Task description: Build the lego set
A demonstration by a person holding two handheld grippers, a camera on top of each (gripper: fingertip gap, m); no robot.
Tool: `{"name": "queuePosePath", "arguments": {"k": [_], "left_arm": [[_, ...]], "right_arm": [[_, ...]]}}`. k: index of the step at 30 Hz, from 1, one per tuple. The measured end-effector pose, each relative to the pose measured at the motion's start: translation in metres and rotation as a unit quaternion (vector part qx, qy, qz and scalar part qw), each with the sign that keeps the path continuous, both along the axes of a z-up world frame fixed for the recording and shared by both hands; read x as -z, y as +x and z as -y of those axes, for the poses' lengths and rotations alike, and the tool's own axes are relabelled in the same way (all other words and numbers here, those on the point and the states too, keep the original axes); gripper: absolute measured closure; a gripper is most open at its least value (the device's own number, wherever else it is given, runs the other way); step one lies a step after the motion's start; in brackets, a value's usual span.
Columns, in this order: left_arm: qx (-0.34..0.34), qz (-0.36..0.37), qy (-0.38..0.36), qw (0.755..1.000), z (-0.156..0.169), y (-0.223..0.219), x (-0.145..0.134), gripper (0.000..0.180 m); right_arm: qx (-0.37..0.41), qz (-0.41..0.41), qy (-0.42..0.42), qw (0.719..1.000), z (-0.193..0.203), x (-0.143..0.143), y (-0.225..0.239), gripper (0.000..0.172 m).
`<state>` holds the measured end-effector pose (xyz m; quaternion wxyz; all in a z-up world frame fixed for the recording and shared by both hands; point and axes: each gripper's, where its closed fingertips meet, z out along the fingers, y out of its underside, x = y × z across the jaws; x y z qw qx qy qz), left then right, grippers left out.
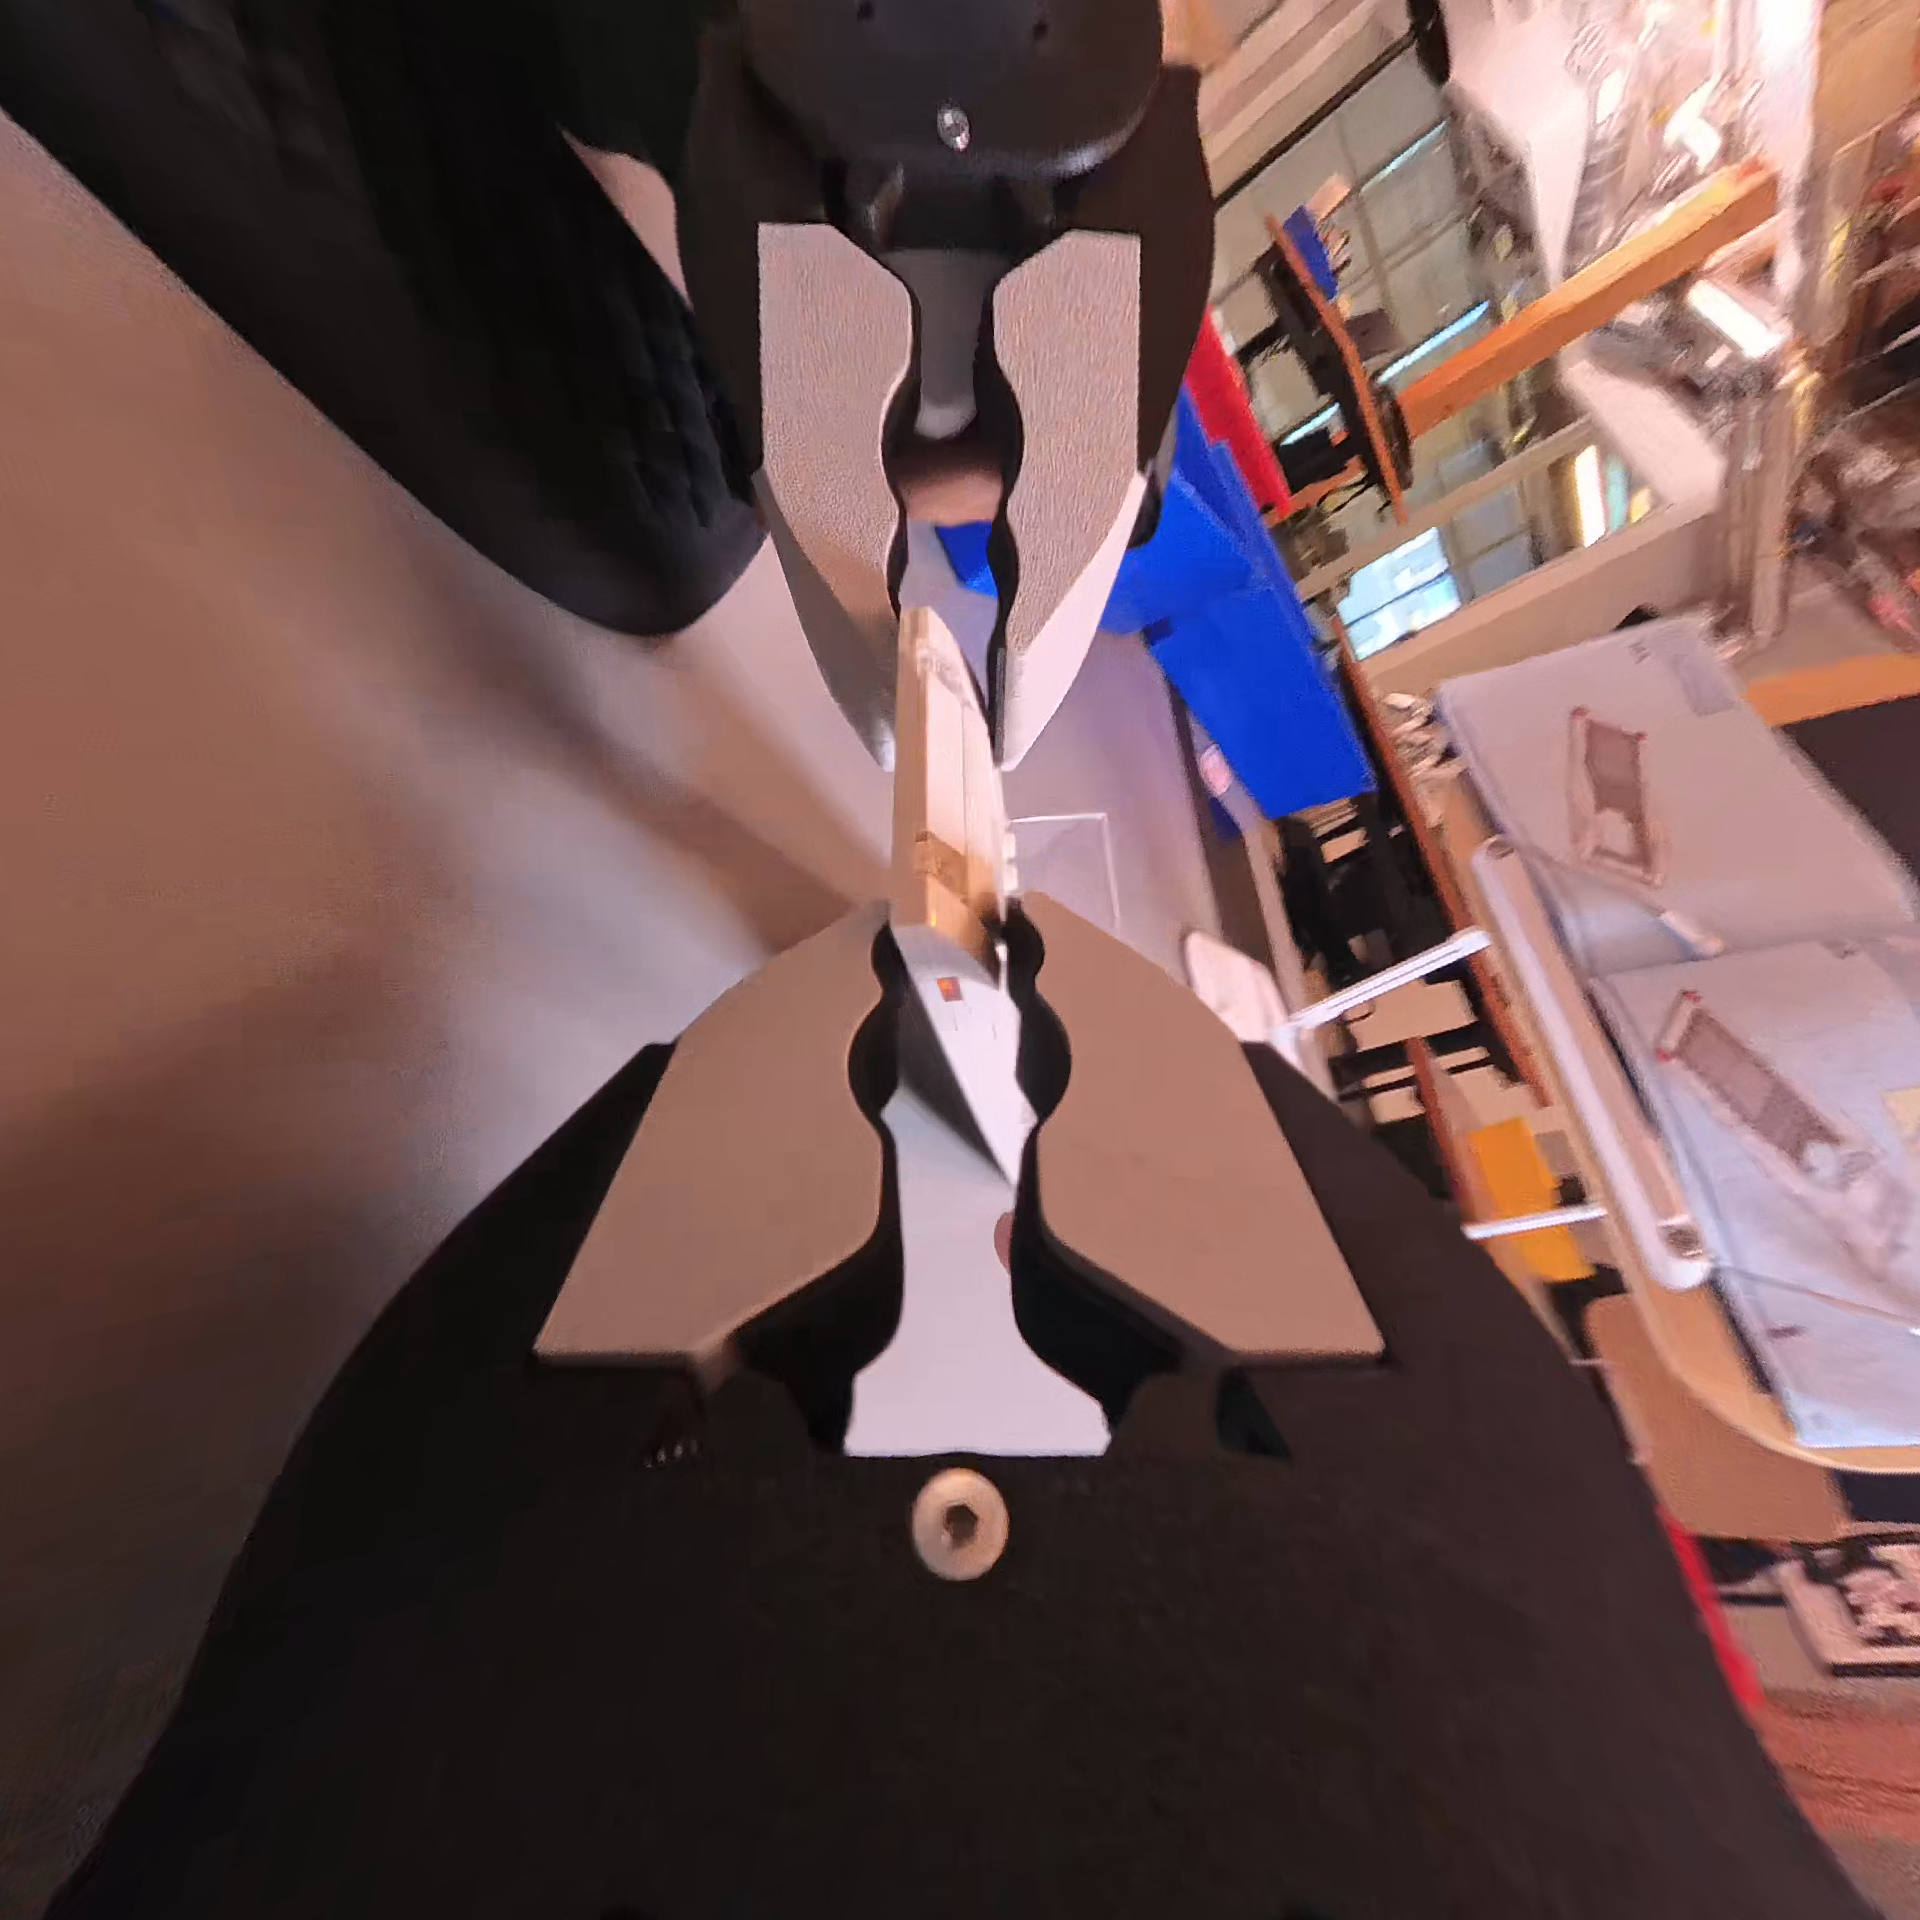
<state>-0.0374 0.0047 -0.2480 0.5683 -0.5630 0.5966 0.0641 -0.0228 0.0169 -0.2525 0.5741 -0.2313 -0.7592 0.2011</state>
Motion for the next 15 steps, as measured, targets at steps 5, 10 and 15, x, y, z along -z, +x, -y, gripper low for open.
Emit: {"name": "queuePosePath", "arguments": {"k": [5,10,15], "left_arm": [[-0.023,-0.050,0.024,0.998,-0.008,0.001,0.007,0.164],[-0.037,-0.107,0.018,0.993,-0.016,0.005,0.026,0.160],[-0.045,-0.149,-0.024,0.988,-0.017,0.009,0.049,0.153]], "right_arm": [[-0.021,0.143,-0.205,0.968,0.008,0.005,0.018,0.128],[0.016,0.229,-0.383,0.895,-0.003,-0.007,0.022,0.118],[0.073,0.292,-0.286,0.910,-0.009,0.029,0.013,0.112]]}}
